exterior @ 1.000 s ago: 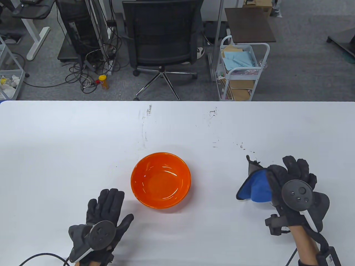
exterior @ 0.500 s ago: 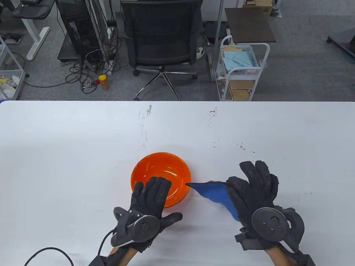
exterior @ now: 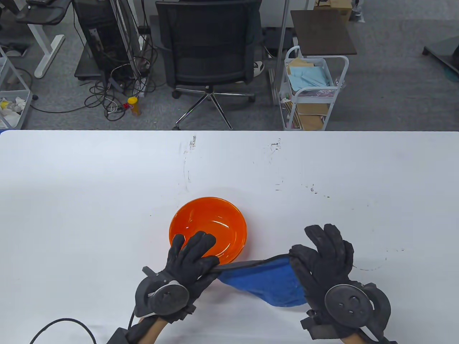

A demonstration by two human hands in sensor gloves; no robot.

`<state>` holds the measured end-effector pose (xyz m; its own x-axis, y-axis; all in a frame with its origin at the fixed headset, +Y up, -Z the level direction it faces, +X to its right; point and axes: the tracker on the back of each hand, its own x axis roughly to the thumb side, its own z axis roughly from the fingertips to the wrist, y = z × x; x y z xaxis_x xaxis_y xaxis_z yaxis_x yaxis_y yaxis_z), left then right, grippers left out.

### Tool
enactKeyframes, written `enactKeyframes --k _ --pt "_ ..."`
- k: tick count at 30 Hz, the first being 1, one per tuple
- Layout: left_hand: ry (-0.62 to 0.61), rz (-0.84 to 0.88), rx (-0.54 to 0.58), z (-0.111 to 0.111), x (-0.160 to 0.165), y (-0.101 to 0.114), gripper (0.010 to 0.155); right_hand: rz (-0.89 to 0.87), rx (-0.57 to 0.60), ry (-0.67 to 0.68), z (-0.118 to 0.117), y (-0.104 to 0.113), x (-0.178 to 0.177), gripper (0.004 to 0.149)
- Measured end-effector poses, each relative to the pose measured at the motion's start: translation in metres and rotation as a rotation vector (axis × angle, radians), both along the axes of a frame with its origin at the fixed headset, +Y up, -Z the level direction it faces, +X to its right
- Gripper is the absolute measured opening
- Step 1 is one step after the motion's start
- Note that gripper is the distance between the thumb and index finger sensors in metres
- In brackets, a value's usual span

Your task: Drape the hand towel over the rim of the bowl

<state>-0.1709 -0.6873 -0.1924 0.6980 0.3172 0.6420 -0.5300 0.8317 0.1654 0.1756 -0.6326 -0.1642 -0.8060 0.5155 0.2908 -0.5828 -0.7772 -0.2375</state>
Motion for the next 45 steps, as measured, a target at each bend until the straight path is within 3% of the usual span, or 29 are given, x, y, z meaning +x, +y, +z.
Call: enactKeyframes --k 6,10,13,17,23,28,33,42,45 --pt "-0.095 0.07 0.009 0.031 -0.032 0.035 0.04 -0.166 -0.151 0.12 0.005 -0.029 0.005 0.039" --pt "-0.194 0.162 -0.121 0.045 -0.052 0.056 0.04 -0.273 -0.166 0.226 0.019 -0.03 -0.009 0.039" --pt "-0.219 0.217 -0.167 0.053 -0.066 0.06 0.04 -0.246 -0.16 0.265 0.025 -0.028 -0.022 0.04" --pt "-0.176 0.168 -0.191 0.057 -0.075 0.054 0.039 -0.117 -0.186 0.241 0.018 -0.033 -0.037 0.04" --pt "0.07 0.048 -0.196 0.03 -0.085 0.026 0.039 0.014 -0.202 0.154 -0.019 -0.058 -0.061 0.041" --pt "0.244 0.078 -0.246 -0.001 -0.093 0.005 0.039 0.079 -0.199 0.075 -0.051 -0.071 -0.078 0.041" --pt "0.443 0.003 -0.183 -0.024 -0.087 -0.002 0.038 0.238 -0.12 -0.03 -0.074 -0.076 -0.096 0.041" --pt "0.542 -0.107 -0.301 -0.071 -0.068 -0.007 0.04 0.466 -0.142 -0.082 -0.101 -0.073 -0.122 0.04" --pt "0.597 -0.141 -0.326 -0.081 -0.062 -0.008 0.04 0.561 -0.102 -0.146 -0.11 -0.077 -0.132 0.041"
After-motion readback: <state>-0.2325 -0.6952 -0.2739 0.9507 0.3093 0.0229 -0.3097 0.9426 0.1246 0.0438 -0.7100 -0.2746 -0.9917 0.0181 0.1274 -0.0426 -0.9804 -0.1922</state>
